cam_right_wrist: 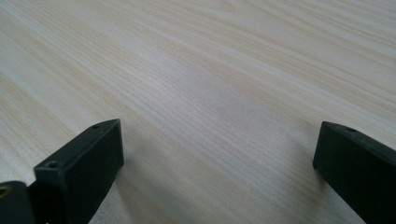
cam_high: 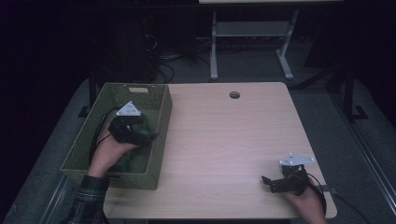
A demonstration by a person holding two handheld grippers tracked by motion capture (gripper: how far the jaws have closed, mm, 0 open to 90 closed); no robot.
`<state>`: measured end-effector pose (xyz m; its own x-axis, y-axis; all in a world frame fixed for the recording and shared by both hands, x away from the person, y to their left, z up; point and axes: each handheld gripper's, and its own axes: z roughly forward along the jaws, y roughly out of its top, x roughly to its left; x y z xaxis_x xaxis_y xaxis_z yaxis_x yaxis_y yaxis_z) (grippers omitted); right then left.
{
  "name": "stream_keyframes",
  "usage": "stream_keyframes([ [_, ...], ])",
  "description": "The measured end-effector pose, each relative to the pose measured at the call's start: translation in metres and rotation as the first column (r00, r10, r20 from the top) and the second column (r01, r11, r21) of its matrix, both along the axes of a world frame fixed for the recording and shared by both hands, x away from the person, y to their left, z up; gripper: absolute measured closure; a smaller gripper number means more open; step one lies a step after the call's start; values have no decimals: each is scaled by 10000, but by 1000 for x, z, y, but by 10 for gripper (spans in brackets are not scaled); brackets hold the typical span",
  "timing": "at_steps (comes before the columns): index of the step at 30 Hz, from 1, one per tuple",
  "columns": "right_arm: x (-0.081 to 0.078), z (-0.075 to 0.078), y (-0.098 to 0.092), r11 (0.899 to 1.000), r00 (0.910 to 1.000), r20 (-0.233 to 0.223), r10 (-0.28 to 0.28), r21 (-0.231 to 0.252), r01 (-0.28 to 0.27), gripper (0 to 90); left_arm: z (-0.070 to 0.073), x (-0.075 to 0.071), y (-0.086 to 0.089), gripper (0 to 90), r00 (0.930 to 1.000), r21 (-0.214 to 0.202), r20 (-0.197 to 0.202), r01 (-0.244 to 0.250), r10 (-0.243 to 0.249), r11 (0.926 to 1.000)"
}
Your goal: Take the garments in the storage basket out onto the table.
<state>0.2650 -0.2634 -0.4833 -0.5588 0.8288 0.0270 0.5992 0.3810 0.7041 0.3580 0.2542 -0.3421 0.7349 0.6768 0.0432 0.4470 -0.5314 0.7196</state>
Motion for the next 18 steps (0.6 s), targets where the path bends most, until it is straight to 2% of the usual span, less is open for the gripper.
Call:
stream_keyframes([
  [9, 0, 0, 0, 10000, 10000, -1, -4, 1, 4, 14, -5, 3, 21, 152, 9985, 65, 33, -554, 554, 9984],
  [18, 0, 0, 0, 10000, 10000, -3, -5, 2, 5, 13, -9, 3, 42, 153, 9934, 10, 7, -1144, 1144, 9934],
])
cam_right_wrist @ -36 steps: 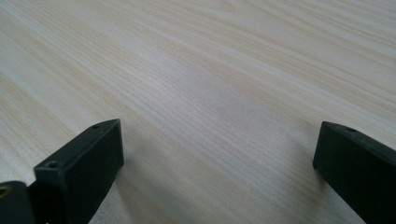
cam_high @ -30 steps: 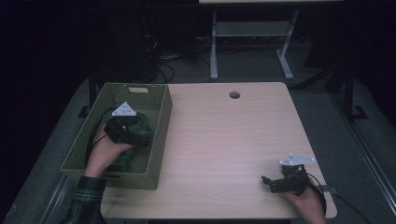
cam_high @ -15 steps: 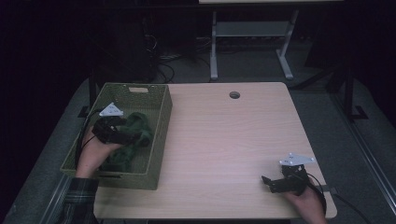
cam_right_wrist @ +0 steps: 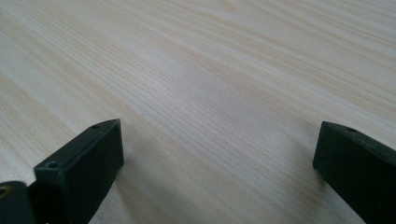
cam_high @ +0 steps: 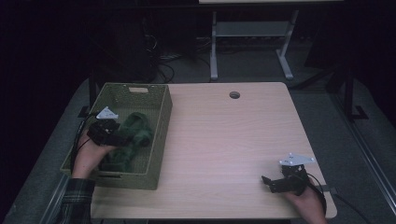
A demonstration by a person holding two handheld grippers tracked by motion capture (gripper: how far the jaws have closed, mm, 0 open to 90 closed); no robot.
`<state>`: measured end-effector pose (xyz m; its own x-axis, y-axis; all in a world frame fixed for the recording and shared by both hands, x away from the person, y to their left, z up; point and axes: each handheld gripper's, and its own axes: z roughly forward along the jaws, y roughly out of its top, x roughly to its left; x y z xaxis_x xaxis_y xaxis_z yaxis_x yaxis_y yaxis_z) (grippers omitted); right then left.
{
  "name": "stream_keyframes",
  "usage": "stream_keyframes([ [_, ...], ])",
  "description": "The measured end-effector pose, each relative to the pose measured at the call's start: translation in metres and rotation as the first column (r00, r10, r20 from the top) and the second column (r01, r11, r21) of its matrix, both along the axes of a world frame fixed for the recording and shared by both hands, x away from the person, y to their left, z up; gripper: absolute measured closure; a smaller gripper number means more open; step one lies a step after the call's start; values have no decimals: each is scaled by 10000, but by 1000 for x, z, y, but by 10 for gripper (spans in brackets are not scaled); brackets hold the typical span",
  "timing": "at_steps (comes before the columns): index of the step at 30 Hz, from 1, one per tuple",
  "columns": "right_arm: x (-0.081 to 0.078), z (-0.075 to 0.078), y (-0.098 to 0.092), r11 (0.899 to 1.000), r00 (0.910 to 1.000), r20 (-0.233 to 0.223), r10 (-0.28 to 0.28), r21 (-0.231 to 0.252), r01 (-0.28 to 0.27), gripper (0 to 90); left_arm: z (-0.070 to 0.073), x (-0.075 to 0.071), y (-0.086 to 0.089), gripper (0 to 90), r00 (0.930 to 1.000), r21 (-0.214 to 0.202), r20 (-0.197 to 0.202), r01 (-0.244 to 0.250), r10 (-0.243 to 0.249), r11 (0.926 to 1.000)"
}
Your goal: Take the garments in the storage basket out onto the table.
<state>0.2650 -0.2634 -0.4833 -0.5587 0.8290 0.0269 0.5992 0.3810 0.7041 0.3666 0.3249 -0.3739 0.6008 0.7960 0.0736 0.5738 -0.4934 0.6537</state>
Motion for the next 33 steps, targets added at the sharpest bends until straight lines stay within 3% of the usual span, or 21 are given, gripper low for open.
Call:
stream_keyframes([
  [6, 0, 0, 0, 10000, 10000, -2, 0, 2, 0, 14, -8, 1, 8, 231, 9996, 300, -244, -132, 139, 9995],
  [12, 0, 0, 0, 10000, 10000, -1, 0, 0, 0, 14, -18, 2, 11, 230, 9970, 392, -744, -186, 215, 9991],
  [17, 0, 0, 0, 10000, 10000, -2, -2, 0, 2, 14, -31, 7, 10, 230, 9884, 545, -1471, -305, 382, 9980],
  [27, 0, 0, 0, 10000, 10000, 0, 5, 1, -5, 14, -38, 11, 8, 234, 9782, 707, -1972, -518, 648, 9962],
  [33, 0, 0, 0, 10000, 10000, 2, 8, -2, -8, 13, -40, 12, 7, 310, 9687, 536, -2397, -536, 650, 9971],
])
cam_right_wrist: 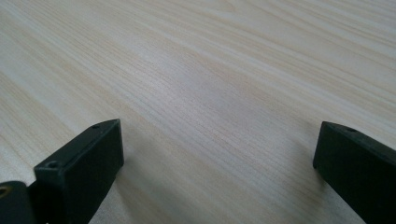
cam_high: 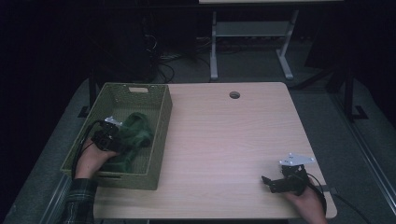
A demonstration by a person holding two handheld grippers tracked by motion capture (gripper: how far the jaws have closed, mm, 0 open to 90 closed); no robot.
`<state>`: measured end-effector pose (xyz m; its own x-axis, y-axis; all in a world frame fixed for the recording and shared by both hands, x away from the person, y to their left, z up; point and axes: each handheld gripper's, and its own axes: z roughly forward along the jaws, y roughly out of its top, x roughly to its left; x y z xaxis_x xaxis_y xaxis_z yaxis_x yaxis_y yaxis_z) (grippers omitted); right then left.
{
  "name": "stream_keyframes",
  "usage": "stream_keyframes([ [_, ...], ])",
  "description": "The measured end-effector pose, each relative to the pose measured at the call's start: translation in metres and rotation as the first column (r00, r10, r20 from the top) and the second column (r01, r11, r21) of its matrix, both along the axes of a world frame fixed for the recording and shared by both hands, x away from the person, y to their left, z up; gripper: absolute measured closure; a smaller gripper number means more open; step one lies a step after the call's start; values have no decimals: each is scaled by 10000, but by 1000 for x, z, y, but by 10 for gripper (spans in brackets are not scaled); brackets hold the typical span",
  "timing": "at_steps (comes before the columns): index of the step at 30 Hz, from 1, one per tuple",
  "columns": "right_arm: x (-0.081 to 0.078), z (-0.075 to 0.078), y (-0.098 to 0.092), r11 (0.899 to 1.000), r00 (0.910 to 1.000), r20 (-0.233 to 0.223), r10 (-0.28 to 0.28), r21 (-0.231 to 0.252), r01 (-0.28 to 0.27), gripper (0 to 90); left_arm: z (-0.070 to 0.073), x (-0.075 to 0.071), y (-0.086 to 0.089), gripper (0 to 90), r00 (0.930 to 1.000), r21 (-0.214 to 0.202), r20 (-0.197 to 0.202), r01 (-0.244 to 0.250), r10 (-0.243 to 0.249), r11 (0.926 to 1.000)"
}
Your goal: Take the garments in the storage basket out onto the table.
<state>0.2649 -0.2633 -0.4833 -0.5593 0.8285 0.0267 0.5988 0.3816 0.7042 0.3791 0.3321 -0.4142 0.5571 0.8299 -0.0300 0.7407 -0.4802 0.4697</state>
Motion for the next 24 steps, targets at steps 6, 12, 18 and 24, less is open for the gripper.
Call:
stream_keyframes([
  [6, 0, 0, 0, 10000, 10000, -2, -3, 3, 3, 13, 0, -1, -2, 597, 9987, 49, -380, 333, -331, 9994],
  [12, 0, 0, 0, 10000, 10000, -4, -3, 3, 3, 13, 6, -4, -1, 808, 9984, -231, -318, 456, -463, 9987],
  [18, 0, 0, 0, 10000, 10000, -6, -1, 6, 1, 14, 18, -8, 4, 827, 9993, -893, 237, 300, -280, 9956],
  [24, 0, 0, 0, 10000, 10000, -6, -4, 5, 4, 14, 34, -10, 6, 828, 9970, -1406, 724, 388, -288, 9893],
])
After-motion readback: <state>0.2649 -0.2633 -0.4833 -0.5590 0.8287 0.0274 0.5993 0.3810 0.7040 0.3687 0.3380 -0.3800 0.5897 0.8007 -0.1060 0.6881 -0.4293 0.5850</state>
